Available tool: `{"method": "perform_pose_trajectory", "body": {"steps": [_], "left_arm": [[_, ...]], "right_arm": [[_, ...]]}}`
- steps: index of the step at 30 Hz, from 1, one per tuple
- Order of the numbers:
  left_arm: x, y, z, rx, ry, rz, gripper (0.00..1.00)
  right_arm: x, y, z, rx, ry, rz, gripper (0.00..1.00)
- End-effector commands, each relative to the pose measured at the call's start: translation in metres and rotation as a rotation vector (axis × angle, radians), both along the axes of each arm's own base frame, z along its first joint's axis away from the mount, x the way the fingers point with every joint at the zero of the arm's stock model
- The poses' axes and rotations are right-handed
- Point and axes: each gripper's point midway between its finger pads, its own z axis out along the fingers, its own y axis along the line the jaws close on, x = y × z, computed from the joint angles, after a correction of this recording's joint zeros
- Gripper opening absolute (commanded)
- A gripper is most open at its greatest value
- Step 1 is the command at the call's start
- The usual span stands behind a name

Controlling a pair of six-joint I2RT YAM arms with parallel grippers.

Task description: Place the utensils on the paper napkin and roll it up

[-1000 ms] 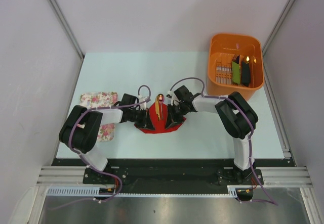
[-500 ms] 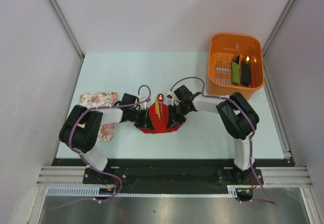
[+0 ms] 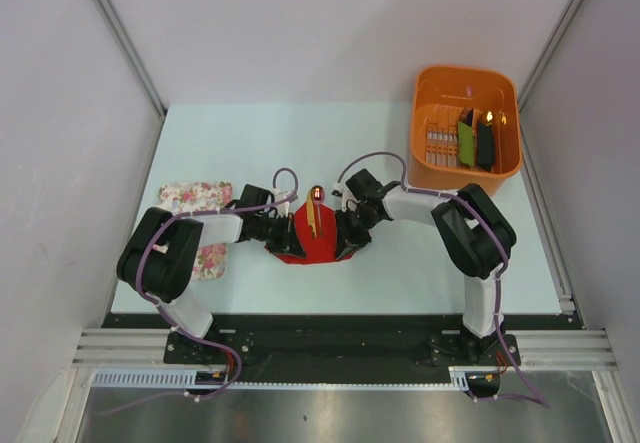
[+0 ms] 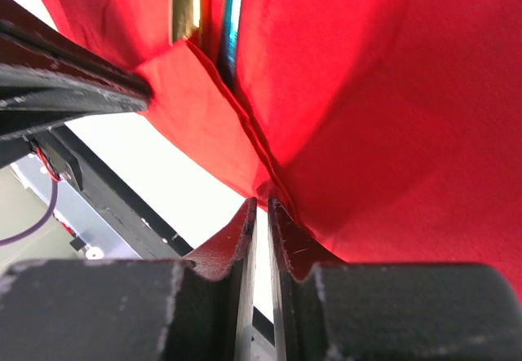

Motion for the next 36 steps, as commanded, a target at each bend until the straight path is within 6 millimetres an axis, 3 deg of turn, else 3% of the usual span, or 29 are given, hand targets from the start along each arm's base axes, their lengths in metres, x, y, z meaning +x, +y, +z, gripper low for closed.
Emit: {"method": "perform_pose_trajectory", "body": {"steps": [1,7,12,17,20,22,24,27,31,36], "left_arm": [[0.005,0.009,-0.009,0.059,-0.011,0.024,0.0],[0.006,0.009,-0.009,0.058,-0.013,0.021,0.0],[0.006,0.009,-0.008,0.054,-0.014,0.021,0.0],[0.006,0.009,-0.007,0.053,-0.018,0.021,0.0],[0.006,0.008,-0.007,0.051,-0.017,0.022,0.0],[0.006,0.008,-0.007,0.05,-0.016,0.022,0.0],[0.006,0.008,-0.008,0.05,-0.015,0.023,0.0],[0.006,0.007,-0.008,0.048,-0.014,0.025,0.0],[0.006,0.007,-0.007,0.045,-0.014,0.026,0.0],[0.006,0.005,-0.006,0.03,-0.014,0.024,0.0]], "right_arm": [[-0.004,-0.023,0.0,-0.061,-0.019,0.007,0.15],[-0.002,-0.038,-0.003,-0.083,-0.007,-0.005,0.14],[0.0,-0.028,0.015,-0.007,-0.011,-0.013,0.17],[0.032,-0.033,0.048,0.079,-0.058,-0.116,0.26],[0.052,-0.048,0.056,0.073,-0.086,-0.178,0.28],[0.057,-0.057,0.055,0.043,-0.1,-0.198,0.36],[0.059,-0.061,0.053,0.023,-0.111,-0.197,0.38],[0.056,-0.055,0.056,0.056,-0.093,-0.186,0.36],[0.05,-0.027,0.069,0.136,-0.103,-0.141,0.29],[0.036,0.007,0.067,0.175,-0.077,-0.096,0.27]]}}
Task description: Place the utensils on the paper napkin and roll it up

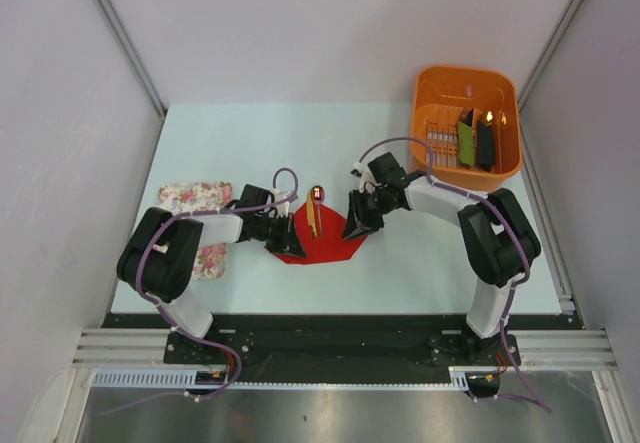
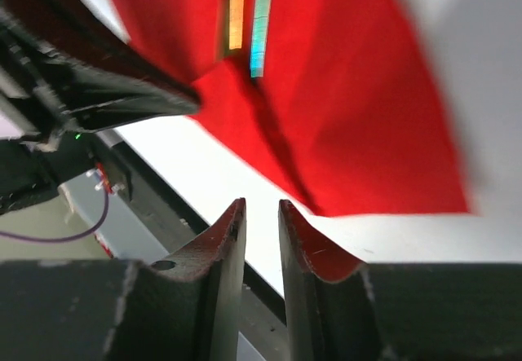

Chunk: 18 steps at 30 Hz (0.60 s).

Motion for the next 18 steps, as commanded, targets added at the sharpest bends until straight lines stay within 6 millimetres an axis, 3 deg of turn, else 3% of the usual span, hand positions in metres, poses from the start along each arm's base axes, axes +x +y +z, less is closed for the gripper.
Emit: {"method": "perform_pose_trajectory", "body": {"steps": [1,10,15,18], "left_arm": [[0.005,0.004,-0.006,0.025,-0.009,0.026,0.0],[0.004,0.001,0.003,-0.044,-0.025,0.038,0.0],[0.008,-0.006,0.02,-0.159,-0.087,0.049,0.09],[0.01,-0.009,0.038,-0.256,-0.131,0.051,0.19]], "right_arm": [[-0.003,0.043,0.022,0.1,-0.039,0.059,0.26],[-0.008,0.055,-0.02,0.032,-0.023,0.084,0.23],[-0.008,0.053,-0.044,-0.028,-0.013,0.092,0.21],[-0.008,0.05,-0.05,-0.055,-0.014,0.088,0.2]]}}
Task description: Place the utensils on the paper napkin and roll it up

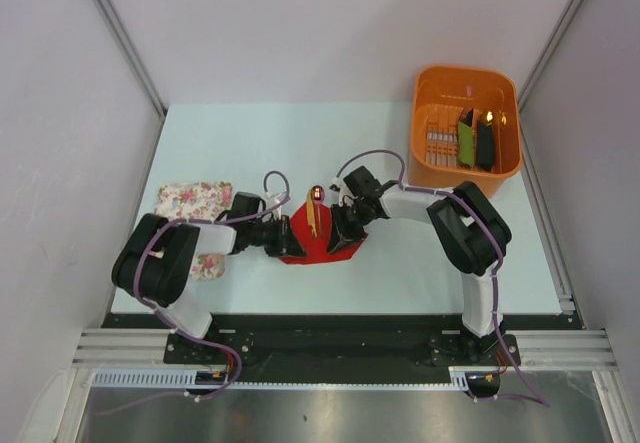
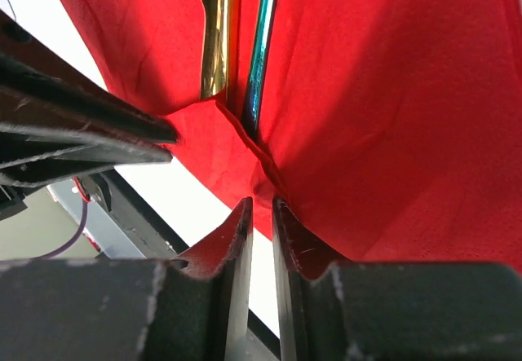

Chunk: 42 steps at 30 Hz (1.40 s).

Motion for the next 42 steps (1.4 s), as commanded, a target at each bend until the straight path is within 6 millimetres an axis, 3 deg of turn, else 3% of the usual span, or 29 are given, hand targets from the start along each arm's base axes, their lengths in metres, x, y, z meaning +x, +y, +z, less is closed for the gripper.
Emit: {"method": "perform_pose_trajectory", "body": {"steps": [1,5,17,23,42], "left_arm": [[0.017,-0.012,0.047,-0.196,-0.166,-0.001,0.23],[0.014,-0.019,0.069,-0.303,-0.225,-0.024,0.27],[0.023,-0.038,0.073,-0.485,-0.202,0.02,0.16],[0.029,-0.045,0.061,-0.484,-0.18,0.029,0.15],[0.042,-0.04,0.006,-0.356,-0.049,0.114,0.11]], "right_arm": [[0.013,0.003,-0.008,-0.038,-0.064,0.004,0.19],[0.013,0.0,-0.01,-0.052,-0.061,0.001,0.17],[0.015,-0.003,-0.009,-0.058,-0.045,-0.012,0.15],[0.016,-0.003,-0.007,-0.057,-0.047,-0.017,0.15],[0.016,-0.001,-0.003,-0.044,-0.048,-0.013,0.18]]}}
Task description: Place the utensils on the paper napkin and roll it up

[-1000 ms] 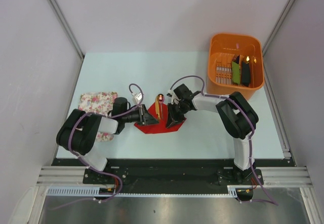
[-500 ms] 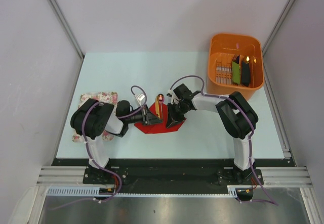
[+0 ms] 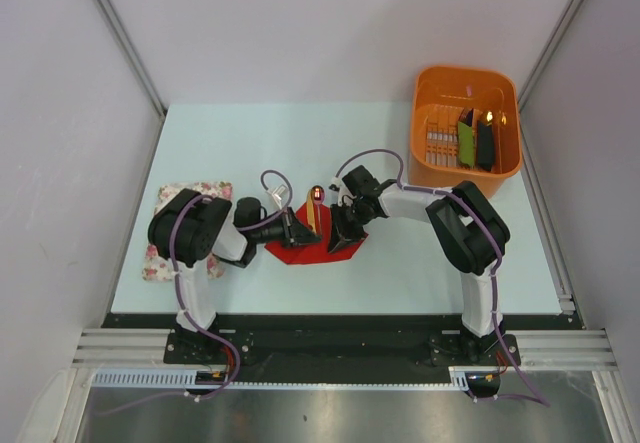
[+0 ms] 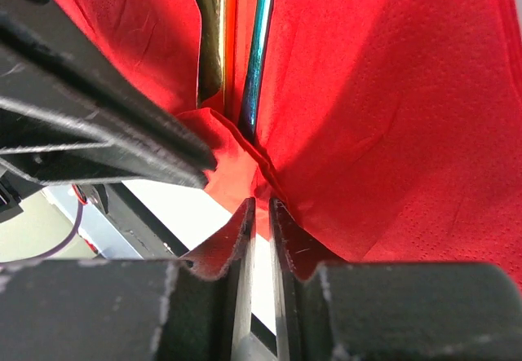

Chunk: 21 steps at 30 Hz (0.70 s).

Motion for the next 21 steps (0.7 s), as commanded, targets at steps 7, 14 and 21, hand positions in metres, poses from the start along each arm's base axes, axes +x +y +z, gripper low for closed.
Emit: {"method": "perform_pose_trajectory", "body": {"steps": [7,14,21], "left_arm": [[0.008,0.003,-0.019,0.048,0.012,0.015,0.09],[0.007,0.003,-0.022,0.058,0.024,0.011,0.09],[0.007,0.004,-0.023,0.066,0.019,0.01,0.09]], "right_arm": [[0.026,-0.003,0.024,0.01,-0.091,-0.023,0.22],[0.051,-0.048,0.048,-0.03,-0.14,-0.116,0.35],[0.056,-0.095,0.038,-0.153,-0.135,-0.166,0.7]]}}
